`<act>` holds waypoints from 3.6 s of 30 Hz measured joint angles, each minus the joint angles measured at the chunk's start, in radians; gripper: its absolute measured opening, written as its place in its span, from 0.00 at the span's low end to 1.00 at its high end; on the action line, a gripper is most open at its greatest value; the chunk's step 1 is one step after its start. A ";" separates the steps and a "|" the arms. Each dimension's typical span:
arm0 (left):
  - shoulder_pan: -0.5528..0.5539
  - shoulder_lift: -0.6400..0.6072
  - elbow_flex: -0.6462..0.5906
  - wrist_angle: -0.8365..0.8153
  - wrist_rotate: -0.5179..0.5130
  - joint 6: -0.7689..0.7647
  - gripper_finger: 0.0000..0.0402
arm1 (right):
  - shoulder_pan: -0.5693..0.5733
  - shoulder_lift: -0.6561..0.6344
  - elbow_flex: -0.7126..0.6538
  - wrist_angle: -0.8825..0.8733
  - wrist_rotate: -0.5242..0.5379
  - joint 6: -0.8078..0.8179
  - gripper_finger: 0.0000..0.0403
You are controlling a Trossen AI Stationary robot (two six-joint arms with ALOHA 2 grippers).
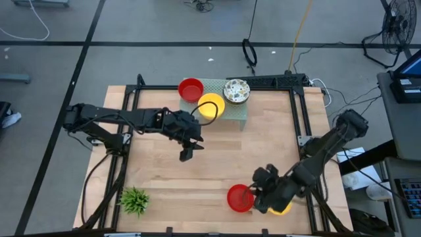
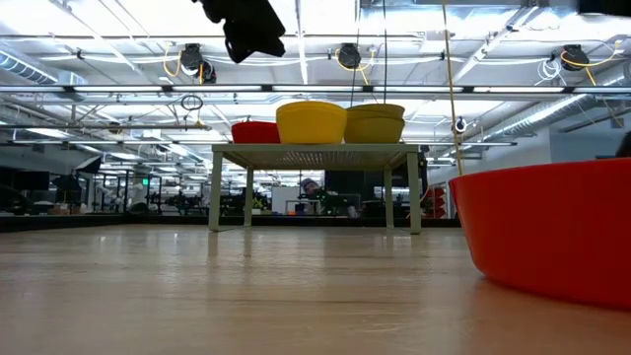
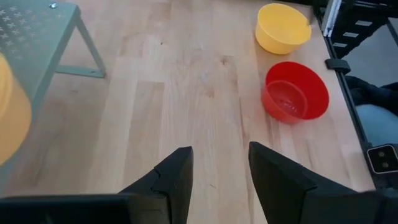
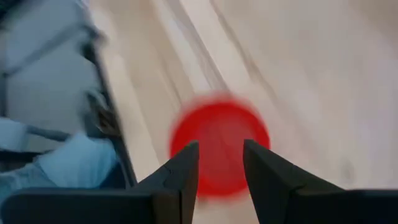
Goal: Pick & Place Mini bowls
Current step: Stack the yellow bowl on the yellow bowl on the shelf
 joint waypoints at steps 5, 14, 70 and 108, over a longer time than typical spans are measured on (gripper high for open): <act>-0.013 0.000 0.000 0.006 0.000 0.000 0.40 | 0.025 0.111 -0.001 -0.052 -0.263 0.299 0.29; -0.033 0.000 0.000 0.006 0.000 0.002 0.40 | 0.024 0.220 -0.001 -0.049 -0.504 0.474 0.29; -0.051 0.000 0.000 -0.008 0.012 -0.071 0.40 | -0.287 -0.075 -0.002 -0.038 0.715 -0.620 0.00; -0.316 -0.085 0.000 0.087 -0.153 -0.165 0.40 | -0.902 0.053 -0.002 0.640 -0.118 -1.533 0.00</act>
